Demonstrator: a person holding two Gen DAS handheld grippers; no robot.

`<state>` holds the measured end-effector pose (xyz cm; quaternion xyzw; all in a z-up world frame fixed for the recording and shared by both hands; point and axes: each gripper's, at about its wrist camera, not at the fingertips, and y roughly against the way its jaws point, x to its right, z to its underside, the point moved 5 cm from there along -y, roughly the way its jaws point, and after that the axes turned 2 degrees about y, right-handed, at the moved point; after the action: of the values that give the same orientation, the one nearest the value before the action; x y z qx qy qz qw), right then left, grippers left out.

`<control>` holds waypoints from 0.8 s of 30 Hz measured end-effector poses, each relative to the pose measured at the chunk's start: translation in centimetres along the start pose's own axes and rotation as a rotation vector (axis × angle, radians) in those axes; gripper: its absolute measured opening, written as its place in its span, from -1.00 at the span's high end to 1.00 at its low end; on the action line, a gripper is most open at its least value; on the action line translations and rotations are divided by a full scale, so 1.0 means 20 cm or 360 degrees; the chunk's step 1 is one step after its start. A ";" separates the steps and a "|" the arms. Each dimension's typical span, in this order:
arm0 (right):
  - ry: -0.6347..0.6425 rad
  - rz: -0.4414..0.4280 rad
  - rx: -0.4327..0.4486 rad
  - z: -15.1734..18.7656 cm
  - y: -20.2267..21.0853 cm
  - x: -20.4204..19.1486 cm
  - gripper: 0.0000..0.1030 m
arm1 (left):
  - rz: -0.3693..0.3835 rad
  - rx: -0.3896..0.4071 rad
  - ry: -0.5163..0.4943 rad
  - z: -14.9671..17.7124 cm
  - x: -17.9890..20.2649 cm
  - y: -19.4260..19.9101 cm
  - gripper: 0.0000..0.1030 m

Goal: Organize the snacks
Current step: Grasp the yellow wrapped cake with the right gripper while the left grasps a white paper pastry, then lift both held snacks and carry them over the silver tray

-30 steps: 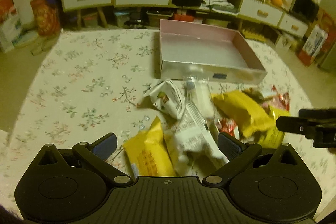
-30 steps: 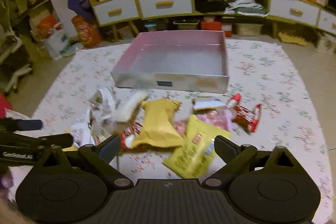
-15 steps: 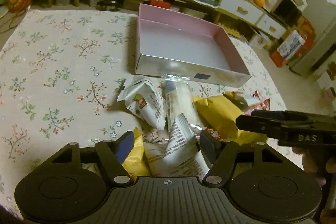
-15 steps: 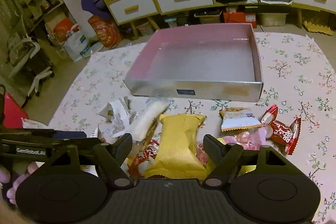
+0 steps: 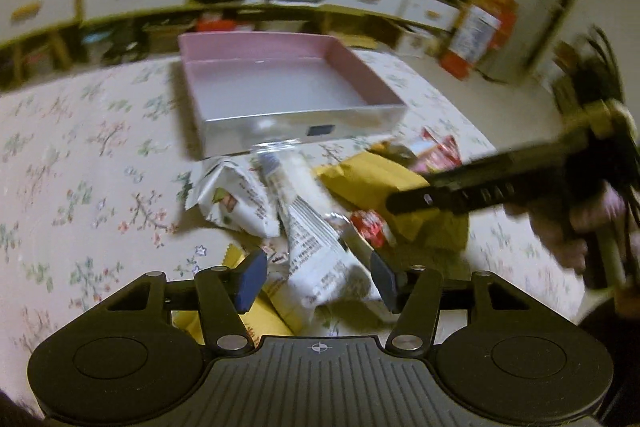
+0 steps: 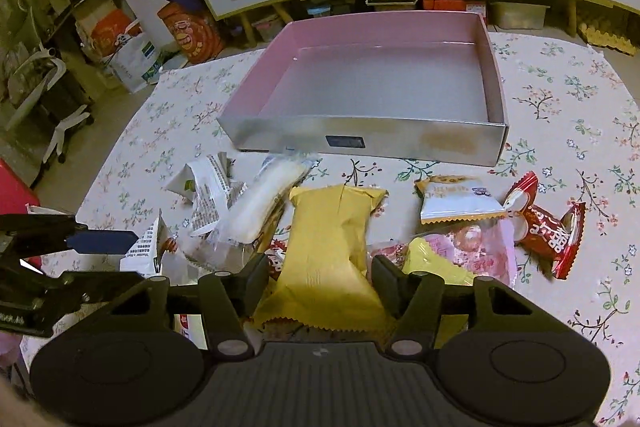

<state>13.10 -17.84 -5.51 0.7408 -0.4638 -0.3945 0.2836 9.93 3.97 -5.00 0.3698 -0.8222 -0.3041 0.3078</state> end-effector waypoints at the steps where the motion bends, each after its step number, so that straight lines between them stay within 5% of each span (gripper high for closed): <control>1: 0.0003 0.0003 0.0000 0.00 0.00 0.00 0.49 | 0.0012 -0.0005 -0.0052 0.01 0.01 0.00 -0.09; 15: 0.0006 0.0060 -0.0010 -0.01 -0.05 -0.01 0.58 | 0.0061 -0.0052 -0.0503 0.09 0.09 -0.01 -0.17; 24: -0.0024 0.0030 -0.0010 -0.01 -0.08 -0.01 0.54 | 0.0031 -0.0135 -0.0732 0.17 0.17 -0.07 -0.40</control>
<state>13.97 -17.01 -6.60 0.7326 -0.4716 -0.3988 0.2861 6.27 1.37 -7.18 0.2697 -0.8607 -0.4117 0.1305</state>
